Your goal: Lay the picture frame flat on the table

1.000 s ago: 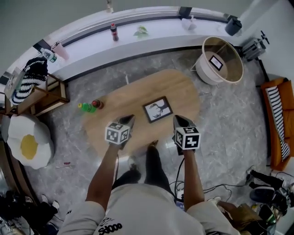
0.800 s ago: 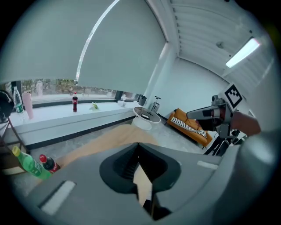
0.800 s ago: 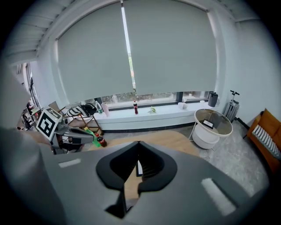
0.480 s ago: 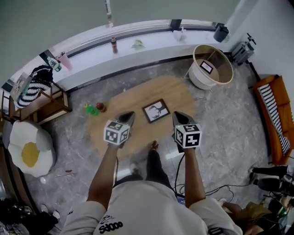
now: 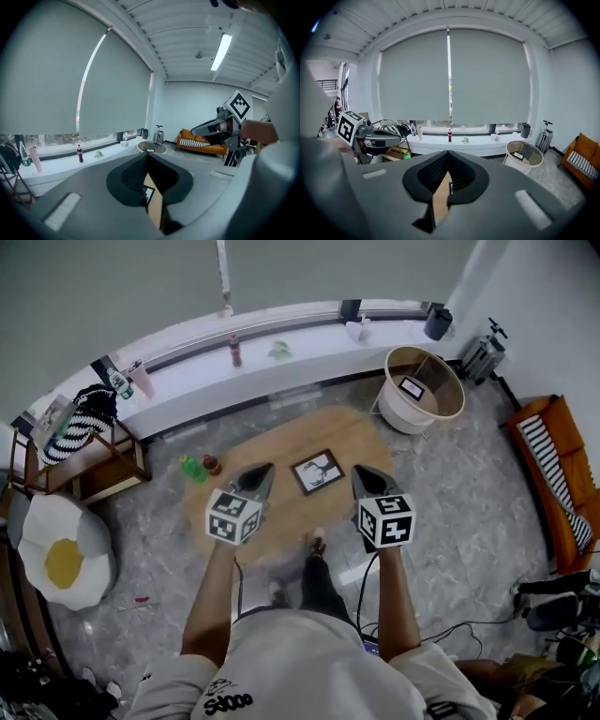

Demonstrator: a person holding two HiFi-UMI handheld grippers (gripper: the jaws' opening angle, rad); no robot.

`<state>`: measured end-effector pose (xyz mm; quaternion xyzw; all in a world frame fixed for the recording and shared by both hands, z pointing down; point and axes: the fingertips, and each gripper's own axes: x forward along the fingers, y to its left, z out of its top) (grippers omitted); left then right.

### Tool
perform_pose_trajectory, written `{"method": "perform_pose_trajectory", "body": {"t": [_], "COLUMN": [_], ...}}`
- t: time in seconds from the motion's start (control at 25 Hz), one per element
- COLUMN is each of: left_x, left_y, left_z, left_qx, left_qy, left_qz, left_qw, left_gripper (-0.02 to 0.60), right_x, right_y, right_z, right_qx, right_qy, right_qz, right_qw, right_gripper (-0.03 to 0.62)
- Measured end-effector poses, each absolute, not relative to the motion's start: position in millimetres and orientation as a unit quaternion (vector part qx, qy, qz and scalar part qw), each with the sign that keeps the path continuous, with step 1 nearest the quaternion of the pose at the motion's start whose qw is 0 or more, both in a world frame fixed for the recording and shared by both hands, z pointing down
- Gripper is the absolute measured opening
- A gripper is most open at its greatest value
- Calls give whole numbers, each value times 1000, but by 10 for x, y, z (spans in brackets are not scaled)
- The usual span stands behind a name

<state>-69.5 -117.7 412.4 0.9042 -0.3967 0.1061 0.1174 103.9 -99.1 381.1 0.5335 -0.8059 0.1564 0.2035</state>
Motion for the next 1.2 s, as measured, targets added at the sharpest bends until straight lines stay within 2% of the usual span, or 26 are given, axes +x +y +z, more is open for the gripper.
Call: {"method": "perform_pose_trajectory", "body": {"t": [0.56, 1.2], "left_x": [-857, -1036], "left_y": [-513, -267], "left_z": [2933, 2214], "left_qx": [915, 908], "left_qy": [-398, -415], "left_qz": [60, 28], "left_qw": [2, -40], "left_gripper": [11, 11], "right_x": [663, 423], "right_y": [-402, -162], "right_z": [2869, 2055], "right_qx": [523, 496], "right_qy": [-836, -860], "right_qz": [69, -10], "right_qw": [152, 119], "right_gripper": [5, 3]}}
